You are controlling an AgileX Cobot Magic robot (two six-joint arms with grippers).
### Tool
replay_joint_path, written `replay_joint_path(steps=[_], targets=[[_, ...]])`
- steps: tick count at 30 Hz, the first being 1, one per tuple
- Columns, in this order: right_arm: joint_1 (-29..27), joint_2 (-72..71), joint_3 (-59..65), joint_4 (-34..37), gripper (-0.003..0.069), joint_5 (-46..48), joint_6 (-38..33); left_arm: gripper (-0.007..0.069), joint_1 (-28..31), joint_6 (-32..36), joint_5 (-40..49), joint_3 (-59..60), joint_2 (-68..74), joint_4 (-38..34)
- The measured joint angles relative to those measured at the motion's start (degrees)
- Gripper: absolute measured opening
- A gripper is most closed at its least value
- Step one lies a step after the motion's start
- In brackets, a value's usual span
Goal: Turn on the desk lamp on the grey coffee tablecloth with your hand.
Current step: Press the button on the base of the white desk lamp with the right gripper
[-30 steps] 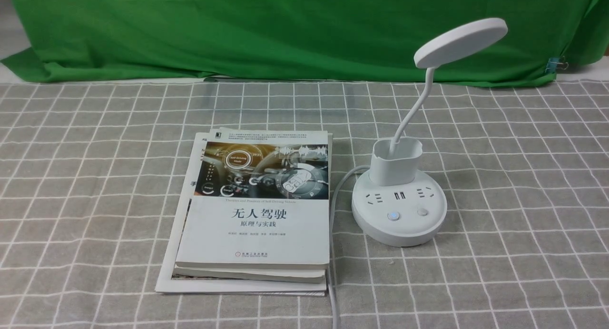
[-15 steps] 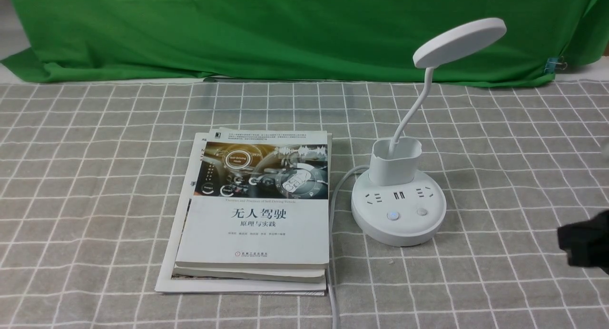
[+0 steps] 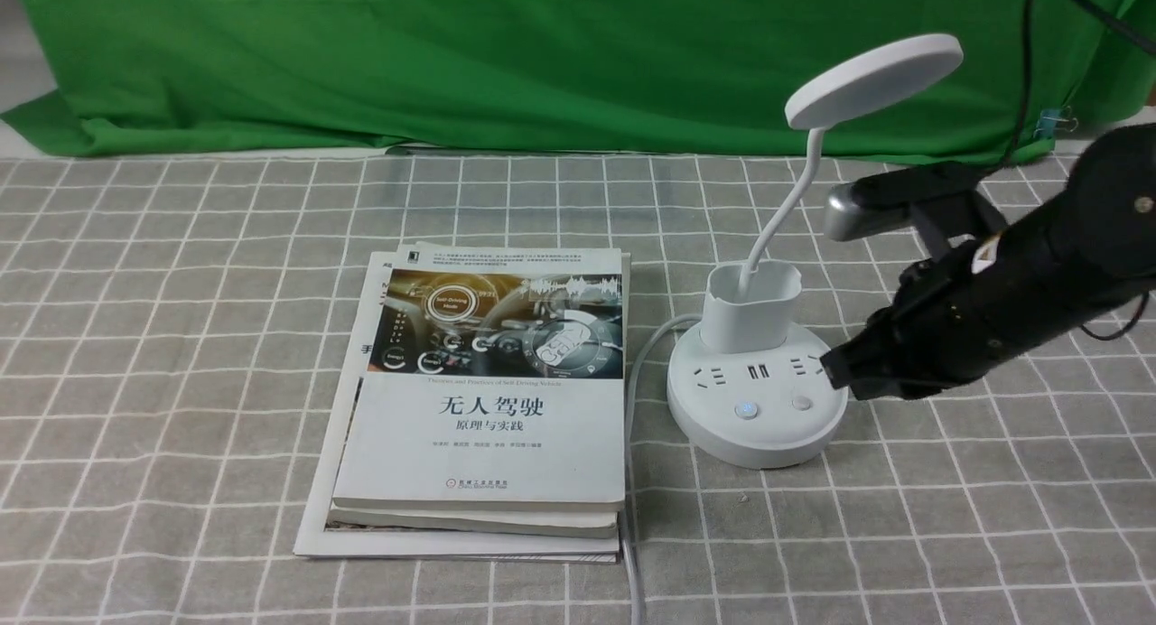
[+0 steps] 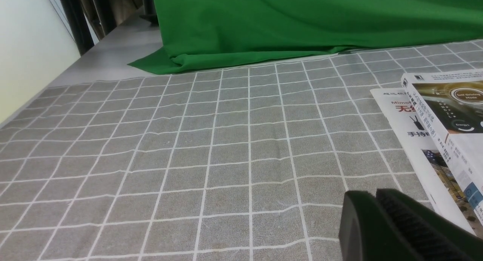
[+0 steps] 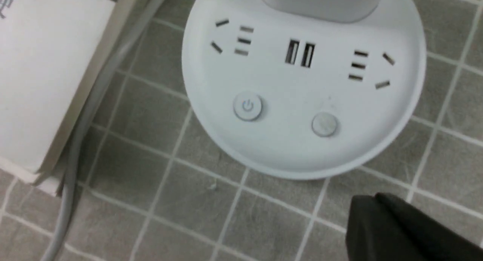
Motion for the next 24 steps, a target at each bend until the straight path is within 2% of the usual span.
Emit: replay_joint_path(steps=[8,24], targets=[[1.36,8.7,-6.21,-0.01,0.0035,0.31,-0.69,0.0019,0.0,0.0,0.0,0.0,0.0,0.0],[1.31,15.47,-9.2,-0.07,0.0035,-0.23,-1.76,0.0019,0.0,-0.01,0.0,0.0,0.0,0.0]])
